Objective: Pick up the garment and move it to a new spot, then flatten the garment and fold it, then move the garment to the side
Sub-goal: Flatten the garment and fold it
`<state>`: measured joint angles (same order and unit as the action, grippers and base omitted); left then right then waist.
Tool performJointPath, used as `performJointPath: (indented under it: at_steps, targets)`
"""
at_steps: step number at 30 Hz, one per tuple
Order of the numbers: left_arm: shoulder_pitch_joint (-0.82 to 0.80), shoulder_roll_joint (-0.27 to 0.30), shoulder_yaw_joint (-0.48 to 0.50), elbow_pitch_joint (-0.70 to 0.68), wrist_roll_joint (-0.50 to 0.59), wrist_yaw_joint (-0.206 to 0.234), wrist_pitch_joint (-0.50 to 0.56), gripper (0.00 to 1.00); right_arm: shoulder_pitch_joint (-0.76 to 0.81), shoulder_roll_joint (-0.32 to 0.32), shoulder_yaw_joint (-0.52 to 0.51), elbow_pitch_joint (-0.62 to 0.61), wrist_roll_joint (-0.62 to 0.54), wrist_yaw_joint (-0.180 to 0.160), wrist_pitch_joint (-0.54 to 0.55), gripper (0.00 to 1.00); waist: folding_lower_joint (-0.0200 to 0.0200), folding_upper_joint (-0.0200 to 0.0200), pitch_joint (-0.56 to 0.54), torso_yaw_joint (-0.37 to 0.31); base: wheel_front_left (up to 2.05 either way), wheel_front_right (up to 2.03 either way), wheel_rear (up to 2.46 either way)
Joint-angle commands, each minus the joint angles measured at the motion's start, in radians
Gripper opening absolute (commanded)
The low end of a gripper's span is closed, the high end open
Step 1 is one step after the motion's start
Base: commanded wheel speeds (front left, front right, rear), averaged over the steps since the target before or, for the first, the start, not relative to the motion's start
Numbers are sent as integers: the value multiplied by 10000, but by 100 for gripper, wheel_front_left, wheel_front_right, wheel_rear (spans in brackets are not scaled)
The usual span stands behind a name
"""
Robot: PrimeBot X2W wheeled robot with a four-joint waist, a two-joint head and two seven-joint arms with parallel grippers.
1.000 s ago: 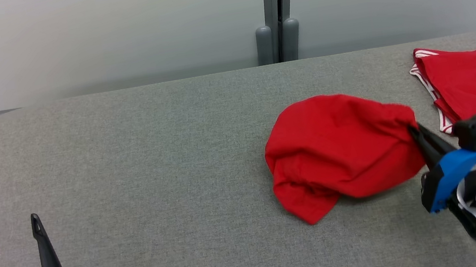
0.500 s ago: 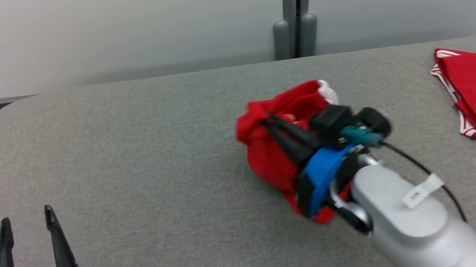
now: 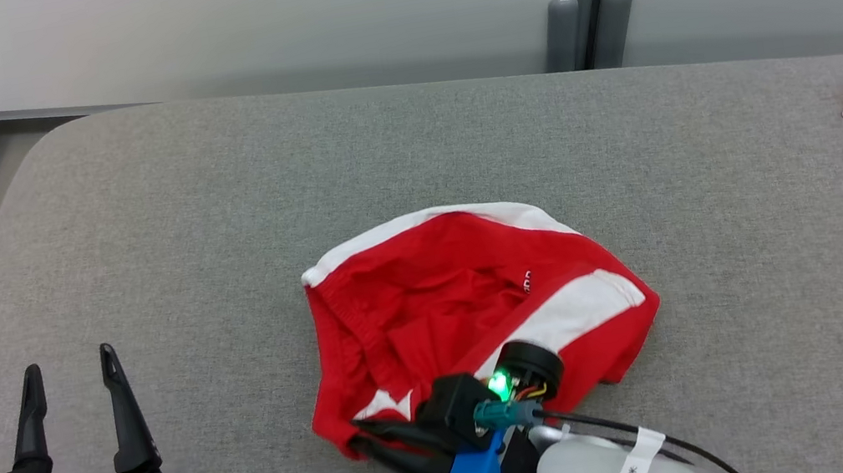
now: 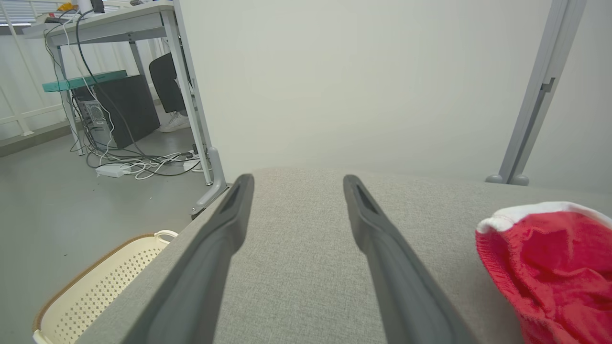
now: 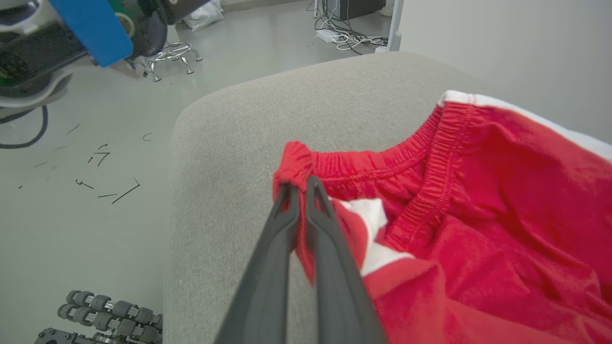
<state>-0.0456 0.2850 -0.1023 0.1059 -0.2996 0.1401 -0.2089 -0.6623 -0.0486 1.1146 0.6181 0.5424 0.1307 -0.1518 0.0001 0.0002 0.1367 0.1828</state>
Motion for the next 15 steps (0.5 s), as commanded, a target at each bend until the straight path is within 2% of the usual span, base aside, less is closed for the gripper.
performJointPath:
  at_steps: [1, 2, 5, 8, 12, 15]
  targets:
    - [-146, -16, 5, 47, -28, 3, -56, 100, 57, -38, 98, -55, 62, 1, -82, 48, -1, -2, 14, 2, 0, 0, 0]
    - [-200, -43, -33, 75, -24, 10, -68, 100, 115, -30, 308, -65, 191, 1, -95, 100, -1, -2, 20, -1, 0, 0, 0]
    - [-304, -32, -86, 178, -23, -25, -79, 100, 72, -36, 548, -29, 506, 1, -264, 100, -1, -2, -10, -65, 0, 0, 0]
    - [-266, 22, -40, 224, -31, 45, -116, 100, -201, -37, 292, 178, 789, 1, -561, 100, -1, -2, -113, -259, 0, 0, 0]
    - [31, 144, 93, 189, -74, 126, -116, 100, -451, -39, -640, 775, 725, 1, -954, 100, -1, -2, -368, -667, 0, 0, 0]
    - [216, 203, 131, 60, -85, 184, -87, 100, -556, -41, -1805, 1400, 299, 1, -1102, 100, -1, -2, -523, -970, 0, 0, 0]
